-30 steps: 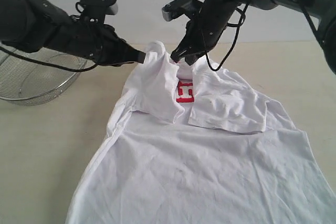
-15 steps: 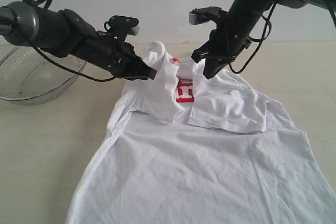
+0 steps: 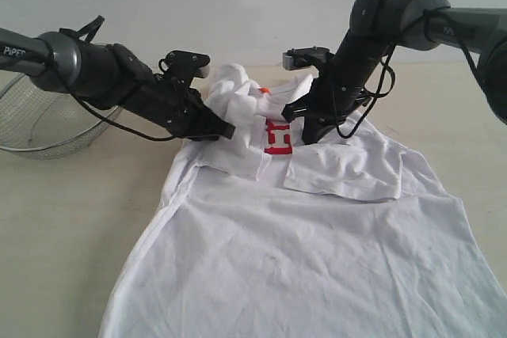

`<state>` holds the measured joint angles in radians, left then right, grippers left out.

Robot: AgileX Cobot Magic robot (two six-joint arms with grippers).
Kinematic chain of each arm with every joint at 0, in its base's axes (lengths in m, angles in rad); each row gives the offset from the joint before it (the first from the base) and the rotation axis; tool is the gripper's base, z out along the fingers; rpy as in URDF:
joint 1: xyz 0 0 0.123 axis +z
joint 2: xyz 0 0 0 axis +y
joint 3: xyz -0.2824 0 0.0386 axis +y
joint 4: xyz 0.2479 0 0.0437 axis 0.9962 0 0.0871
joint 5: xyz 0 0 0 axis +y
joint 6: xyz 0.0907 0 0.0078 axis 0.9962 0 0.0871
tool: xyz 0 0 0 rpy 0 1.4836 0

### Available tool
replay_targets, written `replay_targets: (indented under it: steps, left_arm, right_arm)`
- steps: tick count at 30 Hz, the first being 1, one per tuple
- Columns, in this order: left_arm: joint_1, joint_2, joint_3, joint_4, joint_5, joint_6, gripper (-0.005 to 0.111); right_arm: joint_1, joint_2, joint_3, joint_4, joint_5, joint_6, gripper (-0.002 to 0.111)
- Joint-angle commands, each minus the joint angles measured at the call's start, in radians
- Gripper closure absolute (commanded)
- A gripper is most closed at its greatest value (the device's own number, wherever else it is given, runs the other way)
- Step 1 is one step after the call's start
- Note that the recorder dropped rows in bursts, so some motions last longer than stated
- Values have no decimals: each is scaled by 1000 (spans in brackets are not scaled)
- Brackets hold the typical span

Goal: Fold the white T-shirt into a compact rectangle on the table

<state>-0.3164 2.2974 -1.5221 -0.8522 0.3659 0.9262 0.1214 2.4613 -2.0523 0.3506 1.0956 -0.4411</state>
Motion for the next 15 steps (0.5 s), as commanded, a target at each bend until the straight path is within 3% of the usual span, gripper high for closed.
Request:
replay_targets:
  steps: [1,15]
  left_arm:
    - [48,0,-10,15,0,-22,102]
    - [128,0,-8,145,46,-141,102]
  right_arm:
    - [0,18,4,-40,-40,14,108]
    - [0,29,4,-54,-46,16,108]
